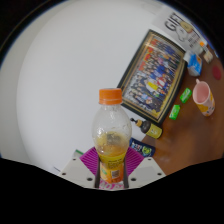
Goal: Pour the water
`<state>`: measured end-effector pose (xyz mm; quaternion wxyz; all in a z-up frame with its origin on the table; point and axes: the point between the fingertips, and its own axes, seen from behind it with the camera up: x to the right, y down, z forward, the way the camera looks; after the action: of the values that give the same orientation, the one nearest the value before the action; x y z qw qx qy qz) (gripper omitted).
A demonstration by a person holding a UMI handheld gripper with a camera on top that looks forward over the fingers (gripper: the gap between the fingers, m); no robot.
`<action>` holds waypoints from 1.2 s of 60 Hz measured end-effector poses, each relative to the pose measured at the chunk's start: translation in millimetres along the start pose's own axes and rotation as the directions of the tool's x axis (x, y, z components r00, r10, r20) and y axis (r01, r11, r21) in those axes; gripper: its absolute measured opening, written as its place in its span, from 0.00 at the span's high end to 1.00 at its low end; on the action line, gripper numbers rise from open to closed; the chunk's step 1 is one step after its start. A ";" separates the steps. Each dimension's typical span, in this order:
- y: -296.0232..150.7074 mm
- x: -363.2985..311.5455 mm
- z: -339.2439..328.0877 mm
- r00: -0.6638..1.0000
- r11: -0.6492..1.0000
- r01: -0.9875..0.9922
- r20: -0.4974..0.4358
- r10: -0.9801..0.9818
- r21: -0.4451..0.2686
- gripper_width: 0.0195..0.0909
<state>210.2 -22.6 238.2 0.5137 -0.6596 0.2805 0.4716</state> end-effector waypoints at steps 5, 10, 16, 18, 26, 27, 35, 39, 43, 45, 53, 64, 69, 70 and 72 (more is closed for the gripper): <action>-35.4 27.0 12.8 0.981 0.981 -0.195 0.018 0.195 0.010 0.83; -62.2 59.4 23.3 0.927 0.927 -0.374 0.032 0.374 0.019 0.83; -88.0 93.4 31.1 0.802 0.803 -0.596 0.069 0.593 0.033 0.83; -95.0 103.8 33.0 0.754 0.755 -0.655 0.091 0.650 0.032 0.83; -115.1 150.7 41.0 0.571 0.570 -0.820 0.125 0.811 0.050 0.82; -115.8 155.2 41.8 0.555 0.554 -0.831 0.128 0.822 0.049 0.83; -113.7 175.5 43.9 0.489 0.489 -0.872 0.109 0.865 0.032 0.83; -108.7 177.3 43.9 0.515 0.515 -0.857 0.079 0.854 0.019 0.83; -106.3 174.2 43.6 0.564 0.564 -0.826 0.051 0.824 0.005 0.83; -105.5 172.4 42.6 0.605 0.605 -0.796 0.033 0.796 0.001 0.83; -116.4 160.6 32.2 0.847 0.847 -0.531 -0.057 0.529 -0.022 0.82; -185.3 144.2 6.2 0.988 0.995 0.095 -0.123 -0.097 -0.024 0.82; -229.2 147.8 -13.9 0.920 0.933 0.361 -0.160 -0.357 -0.006 0.83; -236.6 148.3 -15.4 0.898 0.914 0.406 -0.184 -0.401 -0.011 0.82; -252.3 154.2 -23.3 0.845 0.867 0.498 -0.218 -0.488 -0.012 0.83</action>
<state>495.0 52.6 202.7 0.5990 -0.7445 0.1657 0.2438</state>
